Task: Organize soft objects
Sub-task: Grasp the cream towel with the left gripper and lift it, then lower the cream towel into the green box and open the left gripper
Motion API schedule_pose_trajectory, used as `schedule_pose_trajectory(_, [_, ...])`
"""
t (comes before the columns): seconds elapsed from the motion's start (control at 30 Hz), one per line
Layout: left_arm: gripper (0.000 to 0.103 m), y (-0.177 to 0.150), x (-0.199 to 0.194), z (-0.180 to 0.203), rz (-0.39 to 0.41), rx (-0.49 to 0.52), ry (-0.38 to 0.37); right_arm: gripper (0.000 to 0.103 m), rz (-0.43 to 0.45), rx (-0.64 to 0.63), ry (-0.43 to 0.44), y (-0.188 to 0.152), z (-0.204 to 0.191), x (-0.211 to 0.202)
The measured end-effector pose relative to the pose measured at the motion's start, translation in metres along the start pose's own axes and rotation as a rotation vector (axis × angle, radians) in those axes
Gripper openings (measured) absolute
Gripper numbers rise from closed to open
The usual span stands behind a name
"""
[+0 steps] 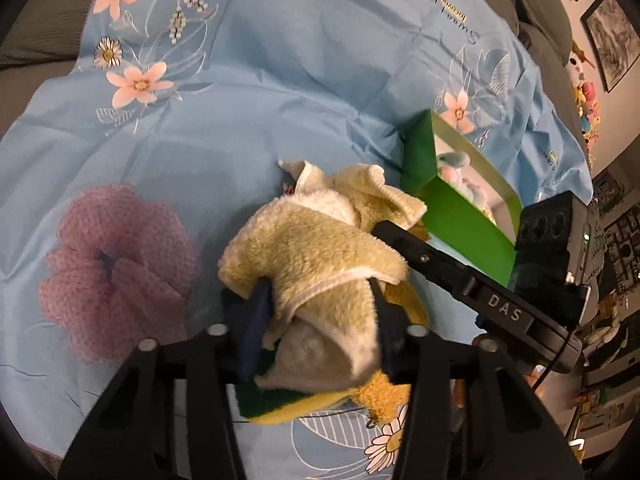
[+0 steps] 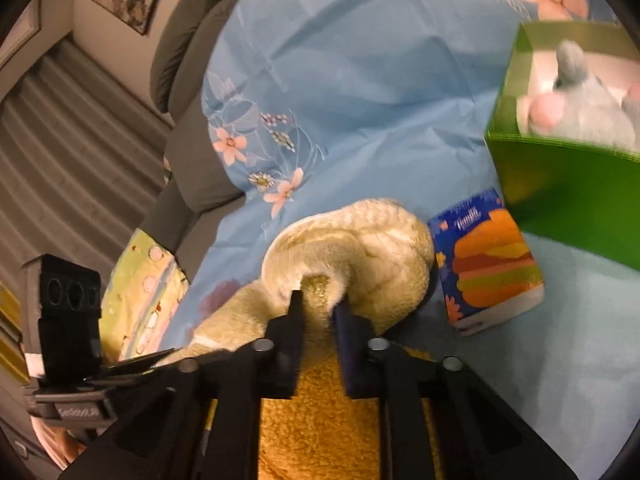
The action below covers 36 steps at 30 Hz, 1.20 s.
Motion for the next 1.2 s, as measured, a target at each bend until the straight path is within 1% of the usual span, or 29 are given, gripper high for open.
schedule_pose_trajectory(0.1, [0.028,0.004,-0.008,0.005,0.040,0.021,0.020,0.013,0.027,-0.030,0.017,0.004,-0.011,-0.006])
schedule_pose_trajectory(0.2, [0.023,0.009,-0.019,0.012,0.086,0.044,0.027,0.013,0.055,-0.047,0.052,0.008,-0.023,-0.016])
schedule_pose_trajectory(0.27, [0.023,0.013,-0.030,0.019,0.124,0.062,0.022,0.012,0.086,-0.060,0.086,0.012,-0.033,-0.026])
schedule_pose_trajectory(0.4, [0.023,0.021,-0.048,0.037,0.185,0.111,0.014,0.012,0.157,-0.085,0.122,0.023,-0.046,-0.050])
schedule_pose_trajectory(0.53, [0.023,0.029,-0.062,0.063,0.223,0.167,-0.008,0.012,0.243,-0.098,0.137,0.036,-0.050,-0.084])
schedule_pose_trajectory(0.7, [0.023,0.041,-0.062,0.106,0.245,0.235,-0.041,0.012,0.336,-0.078,0.142,0.050,-0.042,-0.119])
schedule_pose_trajectory(0.77, [0.023,0.046,-0.057,0.125,0.242,0.265,-0.050,0.012,0.372,-0.069,0.119,0.054,-0.034,-0.132])
schedule_pose_trajectory(0.9, [0.023,0.055,-0.039,0.160,0.229,0.325,-0.056,0.012,0.439,-0.046,0.039,0.063,-0.012,-0.159])
schedule_pose_trajectory(0.97, [0.023,0.059,-0.027,0.178,0.214,0.343,-0.067,0.013,0.479,-0.030,-0.023,0.067,0.005,-0.175])
schedule_pose_trajectory(1.1, [0.023,0.063,-0.001,0.209,0.174,0.367,-0.080,0.013,0.542,0.025,-0.083,0.075,0.035,-0.203])
schedule_pose_trajectory(1.2, [0.023,0.063,0.018,0.229,0.146,0.387,-0.088,0.013,0.562,0.059,-0.129,0.077,0.055,-0.217])
Point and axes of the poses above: each gripper's, at about its wrist camera, not at the fingertips, and x roughly the way its jaws point, z to its right, y to its top, the point moved 9 cm from there along x, roughly the way its jaws point, and after that the axes turned 3 degrees about y, right-handed, at the moved point
